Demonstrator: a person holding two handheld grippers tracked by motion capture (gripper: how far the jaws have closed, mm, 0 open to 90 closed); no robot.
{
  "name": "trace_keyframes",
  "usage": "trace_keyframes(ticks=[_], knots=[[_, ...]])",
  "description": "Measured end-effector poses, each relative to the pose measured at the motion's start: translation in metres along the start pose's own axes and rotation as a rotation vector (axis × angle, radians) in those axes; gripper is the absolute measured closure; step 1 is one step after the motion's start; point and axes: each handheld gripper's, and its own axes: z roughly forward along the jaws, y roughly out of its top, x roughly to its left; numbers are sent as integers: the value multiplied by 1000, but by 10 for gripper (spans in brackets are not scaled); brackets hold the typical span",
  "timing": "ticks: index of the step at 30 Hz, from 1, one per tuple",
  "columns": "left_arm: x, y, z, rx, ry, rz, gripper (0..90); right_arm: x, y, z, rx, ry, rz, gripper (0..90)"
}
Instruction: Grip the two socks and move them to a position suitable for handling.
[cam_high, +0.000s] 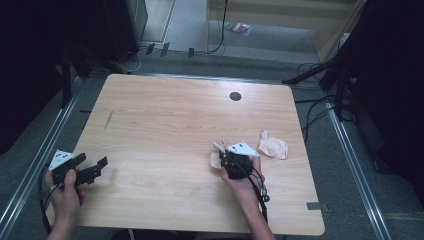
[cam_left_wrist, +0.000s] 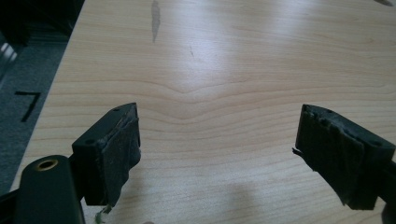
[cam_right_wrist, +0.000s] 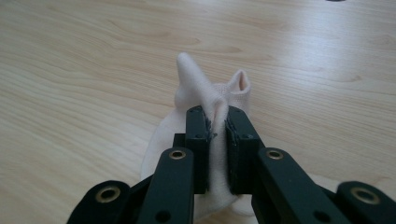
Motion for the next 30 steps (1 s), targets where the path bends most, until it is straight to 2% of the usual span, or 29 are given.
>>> trace_keyframes(ticks=[4, 5, 7, 9, 13, 15, 17, 21, 23, 30], knots=[[-5, 0, -2, -2, 29, 34, 146, 11, 1, -16, -11, 27, 12, 818], [-9, 1, -6, -18, 62, 52, 141, 14, 1, -20, -15, 34, 19, 818], [-16, 4, -12, -41, 104, 66, 141, 21, 0, -28, -14, 45, 29, 818], [-27, 7, -17, -54, 97, 81, 141, 30, -4, -35, -21, 49, 33, 817], [-52, 5, -16, -42, 37, 108, 141, 45, -11, -37, -5, 66, 24, 818], [-69, 5, -15, -41, -18, 122, 141, 50, -14, -34, -2, 67, 24, 817], [-82, 4, -13, -42, -67, 120, 140, 55, -17, -29, 2, 67, 28, 818], [-110, 0, -6, -21, -137, 172, 141, 66, -25, -20, 15, 48, 9, 818], [-122, -3, -1, -13, -160, 189, 141, 69, -28, -16, 18, 44, 8, 819], [-151, -8, 5, 5, -254, 182, 141, 84, -31, -13, 20, 38, -15, 830]])
